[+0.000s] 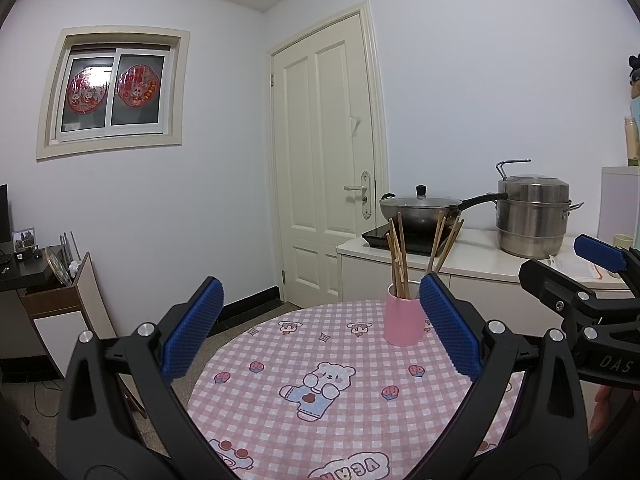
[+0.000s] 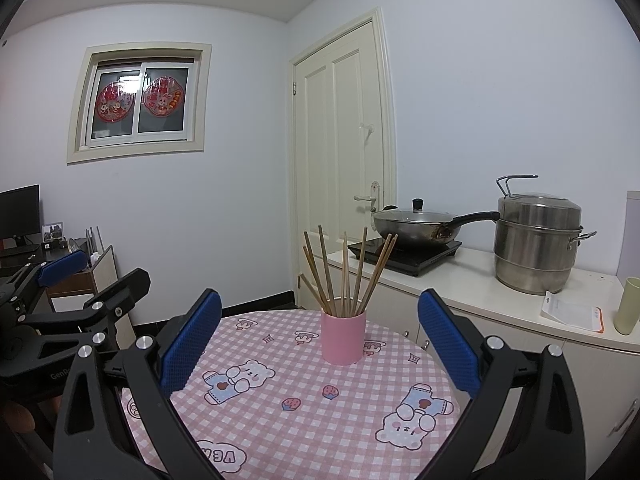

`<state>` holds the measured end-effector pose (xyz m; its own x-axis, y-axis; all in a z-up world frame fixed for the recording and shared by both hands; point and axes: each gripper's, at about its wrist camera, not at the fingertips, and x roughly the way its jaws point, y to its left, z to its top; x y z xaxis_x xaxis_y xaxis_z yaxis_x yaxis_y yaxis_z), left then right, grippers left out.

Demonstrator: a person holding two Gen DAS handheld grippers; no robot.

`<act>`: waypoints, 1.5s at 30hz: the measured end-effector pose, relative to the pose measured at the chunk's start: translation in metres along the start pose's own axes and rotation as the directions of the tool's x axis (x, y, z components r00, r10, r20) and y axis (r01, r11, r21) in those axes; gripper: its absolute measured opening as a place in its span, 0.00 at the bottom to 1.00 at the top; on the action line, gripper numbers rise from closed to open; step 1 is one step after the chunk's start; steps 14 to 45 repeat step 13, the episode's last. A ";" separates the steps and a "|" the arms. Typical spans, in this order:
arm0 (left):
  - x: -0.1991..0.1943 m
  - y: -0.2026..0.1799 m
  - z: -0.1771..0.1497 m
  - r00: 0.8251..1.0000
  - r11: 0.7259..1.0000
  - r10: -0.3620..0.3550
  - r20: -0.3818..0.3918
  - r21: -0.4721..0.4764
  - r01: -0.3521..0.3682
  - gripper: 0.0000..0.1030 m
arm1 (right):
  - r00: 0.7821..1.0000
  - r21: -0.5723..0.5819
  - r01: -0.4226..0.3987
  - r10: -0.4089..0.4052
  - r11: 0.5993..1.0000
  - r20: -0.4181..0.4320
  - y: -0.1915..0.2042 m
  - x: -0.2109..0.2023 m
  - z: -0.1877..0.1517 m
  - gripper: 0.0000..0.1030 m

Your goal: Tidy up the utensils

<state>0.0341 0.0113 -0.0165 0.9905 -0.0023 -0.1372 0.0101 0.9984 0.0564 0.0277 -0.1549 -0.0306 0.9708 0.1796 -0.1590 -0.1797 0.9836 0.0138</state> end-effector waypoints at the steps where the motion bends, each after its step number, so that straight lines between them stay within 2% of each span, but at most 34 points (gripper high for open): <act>1: 0.000 0.000 0.000 1.000 1.000 -0.001 0.000 0.000 0.001 0.94 | 1.000 0.000 0.000 0.000 1.000 0.000 -0.001 0.000 0.000 0.92; 13: 0.014 0.000 -0.004 0.999 1.000 -0.011 -0.049 -0.011 0.010 0.94 | 1.000 0.008 -0.009 0.009 1.000 -0.020 -0.006 0.011 -0.002 0.92; 45: 0.014 0.000 -0.004 0.999 1.000 -0.011 -0.049 -0.011 0.010 0.94 | 1.000 0.008 -0.009 0.009 1.000 -0.020 -0.006 0.011 -0.002 0.92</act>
